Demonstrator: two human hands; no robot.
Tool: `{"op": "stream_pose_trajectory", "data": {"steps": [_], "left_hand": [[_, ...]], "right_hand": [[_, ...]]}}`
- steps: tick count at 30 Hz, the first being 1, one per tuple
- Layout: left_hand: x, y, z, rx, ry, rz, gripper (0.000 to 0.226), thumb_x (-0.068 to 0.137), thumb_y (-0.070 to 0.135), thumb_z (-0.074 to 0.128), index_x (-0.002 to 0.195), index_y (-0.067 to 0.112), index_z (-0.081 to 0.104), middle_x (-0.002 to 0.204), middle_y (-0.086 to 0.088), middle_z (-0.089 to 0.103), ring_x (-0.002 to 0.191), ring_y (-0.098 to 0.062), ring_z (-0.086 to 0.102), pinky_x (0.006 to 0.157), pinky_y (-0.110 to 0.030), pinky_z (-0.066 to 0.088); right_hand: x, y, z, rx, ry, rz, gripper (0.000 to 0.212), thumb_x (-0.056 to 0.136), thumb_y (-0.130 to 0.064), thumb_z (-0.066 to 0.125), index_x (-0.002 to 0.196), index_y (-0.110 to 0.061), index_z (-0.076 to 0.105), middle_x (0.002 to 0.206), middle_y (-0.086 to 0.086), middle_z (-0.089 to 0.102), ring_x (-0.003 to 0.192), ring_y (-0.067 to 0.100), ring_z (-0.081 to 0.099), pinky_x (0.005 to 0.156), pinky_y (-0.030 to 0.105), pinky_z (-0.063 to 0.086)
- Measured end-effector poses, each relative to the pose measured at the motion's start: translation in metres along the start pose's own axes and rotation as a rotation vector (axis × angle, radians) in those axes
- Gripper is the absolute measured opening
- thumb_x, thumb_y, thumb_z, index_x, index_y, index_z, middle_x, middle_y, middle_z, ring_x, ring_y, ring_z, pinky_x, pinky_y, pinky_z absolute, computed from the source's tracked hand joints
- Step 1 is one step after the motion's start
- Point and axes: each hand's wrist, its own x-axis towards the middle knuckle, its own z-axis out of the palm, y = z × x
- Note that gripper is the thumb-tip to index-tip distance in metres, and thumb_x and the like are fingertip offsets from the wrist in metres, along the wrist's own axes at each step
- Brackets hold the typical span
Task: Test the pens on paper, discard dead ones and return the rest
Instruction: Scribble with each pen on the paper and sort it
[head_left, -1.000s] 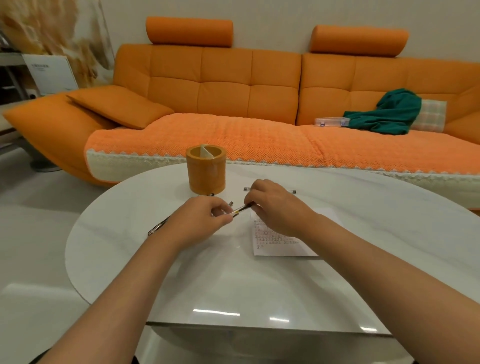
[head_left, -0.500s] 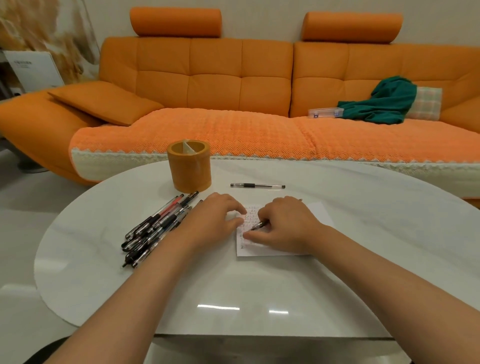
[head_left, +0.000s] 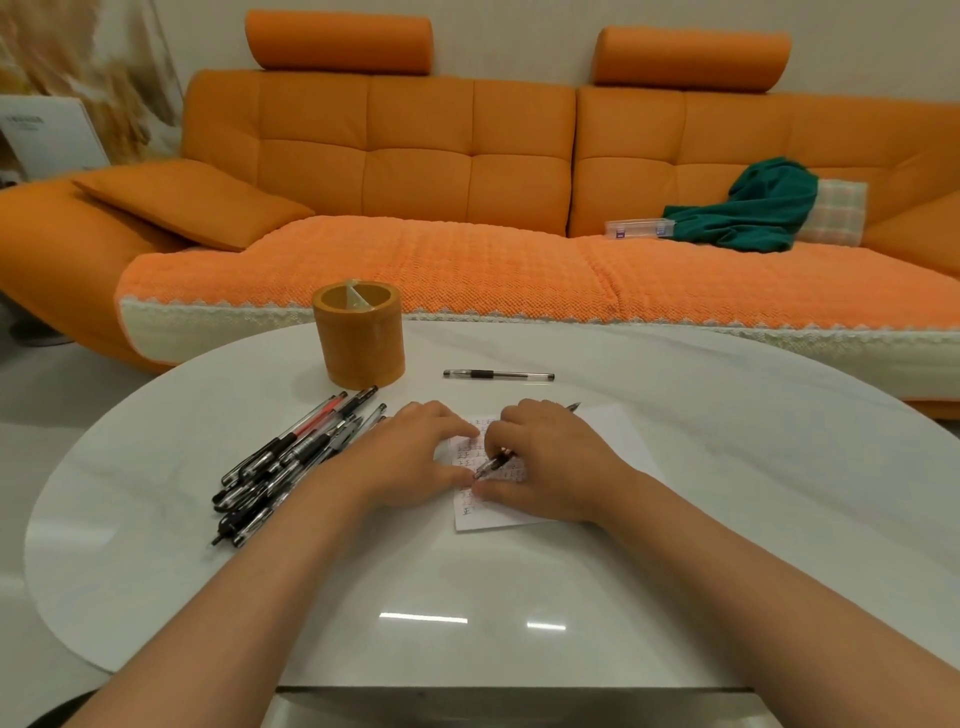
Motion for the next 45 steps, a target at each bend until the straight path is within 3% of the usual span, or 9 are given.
{"op": "stream_pose_trajectory", "data": {"steps": [3, 5, 9, 11, 14, 17, 21, 28, 45], "left_hand": [[0.002, 0.0, 0.0, -0.011, -0.014, -0.018, 0.054, 0.088, 0.054, 0.066, 0.139, 0.045, 0.05, 0.141, 0.016, 0.042, 0.131, -0.01, 0.034, 0.11, -0.039, 0.036], [0.002, 0.0, 0.0, -0.009, -0.016, -0.019, 0.055, 0.088, 0.055, 0.066, 0.139, 0.043, 0.051, 0.14, 0.017, 0.041, 0.131, -0.01, 0.033, 0.11, -0.038, 0.035], [0.002, -0.001, 0.0, -0.017, -0.011, -0.023, 0.058, 0.086, 0.058, 0.067, 0.14, 0.043, 0.051, 0.144, 0.018, 0.037, 0.134, -0.008, 0.03, 0.11, -0.037, 0.033], [0.002, -0.002, 0.0, -0.012, -0.012, -0.017, 0.057, 0.087, 0.059, 0.065, 0.14, 0.043, 0.051, 0.146, 0.019, 0.036, 0.135, -0.008, 0.03, 0.112, -0.038, 0.033], [0.001, -0.003, 0.001, 0.007, -0.006, -0.003, 0.056, 0.087, 0.06, 0.064, 0.139, 0.044, 0.05, 0.144, 0.019, 0.04, 0.135, -0.009, 0.031, 0.112, -0.042, 0.034], [0.0, -0.004, 0.001, -0.01, -0.001, -0.01, 0.058, 0.086, 0.061, 0.064, 0.14, 0.046, 0.048, 0.144, 0.018, 0.04, 0.134, -0.011, 0.032, 0.111, -0.043, 0.035], [-0.001, -0.003, 0.0, -0.005, -0.009, -0.004, 0.057, 0.087, 0.06, 0.063, 0.14, 0.048, 0.048, 0.145, 0.017, 0.04, 0.136, -0.011, 0.03, 0.113, -0.045, 0.03], [0.001, -0.003, 0.002, -0.009, -0.013, -0.012, 0.063, 0.081, 0.067, 0.065, 0.139, 0.047, 0.048, 0.142, 0.018, 0.038, 0.135, -0.01, 0.03, 0.112, -0.044, 0.033], [0.001, -0.004, 0.001, -0.016, -0.04, -0.008, 0.074, 0.075, 0.068, 0.071, 0.141, 0.045, 0.047, 0.145, 0.015, 0.035, 0.136, -0.011, 0.026, 0.112, -0.042, 0.033]], "right_hand": [[0.002, 0.005, 0.001, -0.036, 0.132, -0.12, 0.039, 0.075, 0.003, 0.06, 0.108, -0.016, 0.068, 0.088, 0.008, 0.055, 0.069, 0.026, 0.049, 0.043, 0.035, 0.041], [0.005, 0.007, -0.002, -0.041, 0.218, -0.151, 0.053, 0.07, 0.016, 0.052, 0.112, -0.013, 0.067, 0.095, 0.013, 0.057, 0.065, 0.031, 0.051, 0.037, 0.037, 0.042], [0.005, 0.002, -0.012, 0.109, 0.367, -0.125, 0.044, 0.081, 0.002, 0.053, 0.124, -0.006, 0.061, 0.113, 0.014, 0.058, 0.086, 0.025, 0.059, 0.058, 0.039, 0.052], [0.003, -0.002, -0.014, 0.266, 0.471, -0.009, 0.031, 0.093, -0.016, 0.044, 0.115, -0.007, 0.063, 0.099, 0.009, 0.061, 0.087, 0.021, 0.058, 0.071, 0.039, 0.052], [0.001, -0.009, -0.015, 0.773, 0.411, 0.359, 0.045, 0.103, -0.041, 0.031, 0.096, -0.015, 0.067, 0.061, 0.006, 0.058, 0.056, 0.018, 0.055, 0.054, 0.042, 0.05], [-0.003, -0.015, -0.015, 1.149, 0.161, 0.586, 0.044, 0.106, -0.038, 0.039, 0.096, -0.011, 0.072, 0.074, 0.014, 0.072, 0.059, 0.031, 0.065, 0.049, 0.034, 0.048], [-0.009, -0.02, -0.012, 1.117, 0.013, 0.627, 0.007, 0.089, -0.002, 0.061, 0.088, -0.002, 0.068, 0.077, 0.015, 0.072, 0.057, 0.029, 0.065, 0.051, 0.035, 0.048], [-0.011, -0.032, -0.016, 1.004, -0.131, 0.561, 0.001, 0.08, -0.002, 0.063, 0.079, -0.002, 0.063, 0.058, 0.013, 0.064, 0.043, 0.014, 0.049, 0.047, 0.023, 0.041], [-0.011, -0.03, -0.002, 0.96, -0.108, 0.438, 0.026, 0.08, 0.006, 0.067, 0.063, -0.008, 0.054, 0.049, -0.006, 0.053, 0.045, 0.01, 0.045, 0.047, 0.022, 0.037]]}}
